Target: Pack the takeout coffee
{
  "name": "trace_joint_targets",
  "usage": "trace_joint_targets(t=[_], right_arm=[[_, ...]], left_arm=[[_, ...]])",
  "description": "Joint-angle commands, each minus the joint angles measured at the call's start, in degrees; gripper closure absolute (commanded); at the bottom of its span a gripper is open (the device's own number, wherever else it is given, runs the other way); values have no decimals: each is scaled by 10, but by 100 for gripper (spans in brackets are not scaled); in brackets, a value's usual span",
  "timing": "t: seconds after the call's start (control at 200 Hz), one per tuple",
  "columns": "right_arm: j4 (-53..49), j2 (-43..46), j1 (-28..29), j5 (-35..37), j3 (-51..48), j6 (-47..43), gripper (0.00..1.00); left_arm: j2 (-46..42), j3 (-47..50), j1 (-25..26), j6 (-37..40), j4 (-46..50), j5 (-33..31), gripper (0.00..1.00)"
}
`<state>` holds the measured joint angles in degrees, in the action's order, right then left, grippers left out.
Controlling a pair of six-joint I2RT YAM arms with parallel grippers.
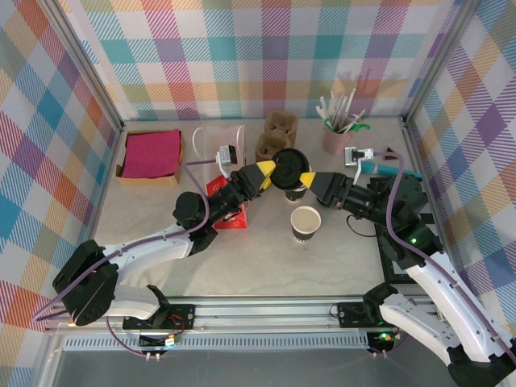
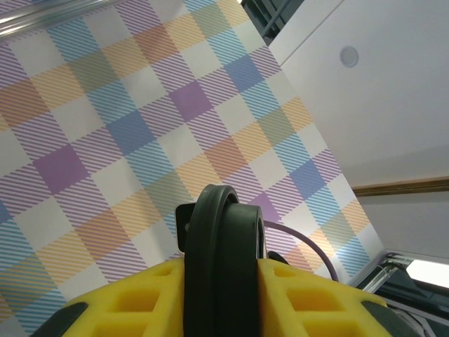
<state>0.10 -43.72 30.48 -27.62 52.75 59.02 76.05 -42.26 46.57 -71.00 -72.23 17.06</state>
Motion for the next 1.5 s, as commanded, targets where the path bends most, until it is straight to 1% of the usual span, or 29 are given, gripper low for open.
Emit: trace_joint_targets(t=[0.0,0.155,0.31,0.52,0.6,0.685,0.8,0.885,1.0,1.265,1.495], right_arm=[[-20,9,-8,-1,-6,-14,54],[-53,25,-20,8,-8,-22,52],[-89,46,-27,31,-14,-31,45],[-130,76,-32,59,-20,-46,43],[-163,90,-33,87,-14,-61,43],[-226,99,-33,132,5,-83,40],[-327,92,-33,196,40,-115,40],[-363,88,-33,222,46,-124,40],[-375,89,-33,239,37,-128,40],[-379,94,-34,251,16,-133,41],[-392,102,-33,271,14,-141,41]], left_arm=[[6,-7,2,-1,-36,21,72],[12,0,1,-2,-37,19,72],[18,9,1,-2,-37,16,72],[36,9,1,-5,-39,20,73],[44,13,1,-4,-38,22,73],[56,22,2,0,-36,22,73],[75,35,1,7,-32,24,73],[92,45,1,11,-28,25,73],[121,55,3,15,-30,25,74],[189,64,12,21,-38,29,75],[209,62,19,26,-35,26,75]])
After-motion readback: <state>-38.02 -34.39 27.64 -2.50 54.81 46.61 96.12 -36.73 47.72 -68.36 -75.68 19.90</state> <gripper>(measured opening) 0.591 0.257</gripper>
